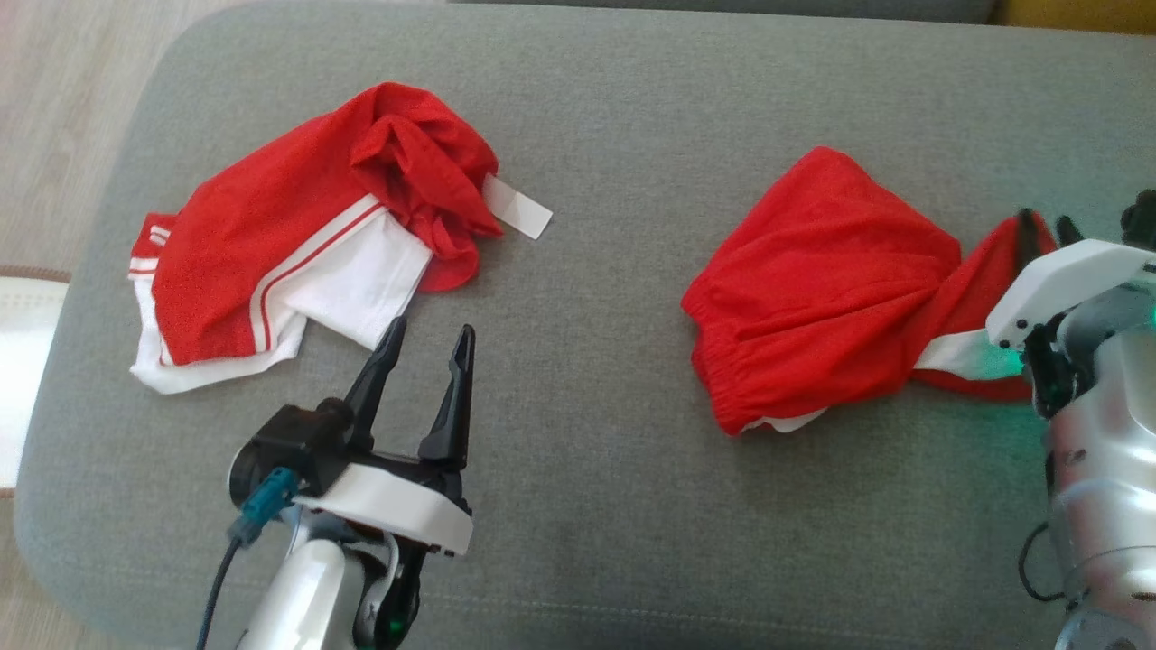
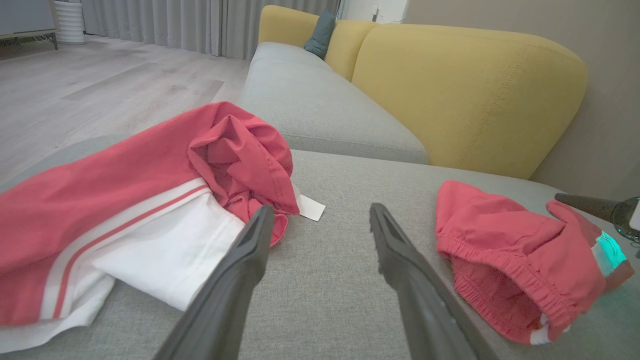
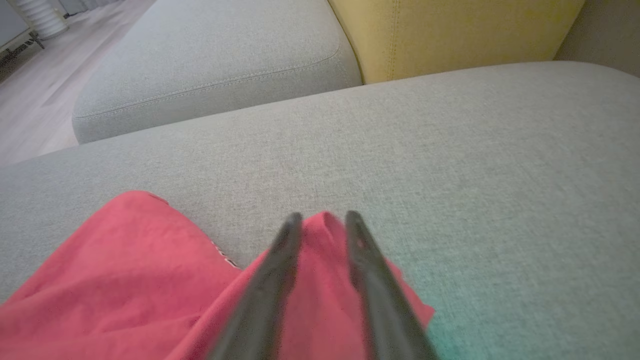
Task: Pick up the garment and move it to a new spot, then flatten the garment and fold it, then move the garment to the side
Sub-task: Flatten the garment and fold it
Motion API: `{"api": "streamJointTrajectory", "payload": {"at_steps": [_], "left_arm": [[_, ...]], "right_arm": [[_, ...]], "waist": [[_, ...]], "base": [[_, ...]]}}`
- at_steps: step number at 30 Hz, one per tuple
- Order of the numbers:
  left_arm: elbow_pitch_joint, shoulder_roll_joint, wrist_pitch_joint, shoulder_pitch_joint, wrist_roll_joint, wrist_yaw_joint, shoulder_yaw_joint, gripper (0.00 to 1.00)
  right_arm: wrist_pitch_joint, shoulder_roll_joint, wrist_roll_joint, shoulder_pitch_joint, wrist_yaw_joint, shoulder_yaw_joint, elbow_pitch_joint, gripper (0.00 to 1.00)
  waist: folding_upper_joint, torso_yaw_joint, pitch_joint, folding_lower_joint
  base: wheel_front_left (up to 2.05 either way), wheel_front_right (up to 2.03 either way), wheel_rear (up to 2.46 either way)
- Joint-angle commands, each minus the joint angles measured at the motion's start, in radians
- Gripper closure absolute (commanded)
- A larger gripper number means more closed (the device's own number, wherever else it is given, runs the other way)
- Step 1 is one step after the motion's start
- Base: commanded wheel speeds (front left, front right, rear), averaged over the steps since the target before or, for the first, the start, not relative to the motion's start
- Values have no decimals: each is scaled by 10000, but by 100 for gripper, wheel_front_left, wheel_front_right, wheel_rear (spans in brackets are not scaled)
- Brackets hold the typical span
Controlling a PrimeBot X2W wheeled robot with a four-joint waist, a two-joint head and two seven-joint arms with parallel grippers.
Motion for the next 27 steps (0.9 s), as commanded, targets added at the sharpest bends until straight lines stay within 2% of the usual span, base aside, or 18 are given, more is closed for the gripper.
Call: {"api": "streamJointTrajectory", "payload": {"at_steps": [1,9,17,22,27], "left_arm": [[-274,10,-124,-439,-24,38,291,0],[-246,10,-124,-282,-31,99,351,0],[-285,10,-124,-35,-54,206,375,0],[-347,10,-124,155,-132,281,384,0],[-455,10,-124,333,-229,377,350,0]], "right_arm": [[-199,-33,-178,-543,-9,115,-119,0],[-669,170,-349,-523,-9,-20,370,0],[-1144,450,349,-172,-9,348,275,0],[-1593,594,1159,531,-9,1207,-318,0],[-2065,737,2235,1643,-9,2172,-1645,0]], "waist": [[0,-92,-76,-1],[0,-593,-655,-1],[0,-1074,-1190,-1],[0,-1346,-1522,-1],[0,-1582,-1749,-1]], "base": [[0,0,0],[0,0,0],[0,0,0],[0,0,0],[0,0,0]]}}
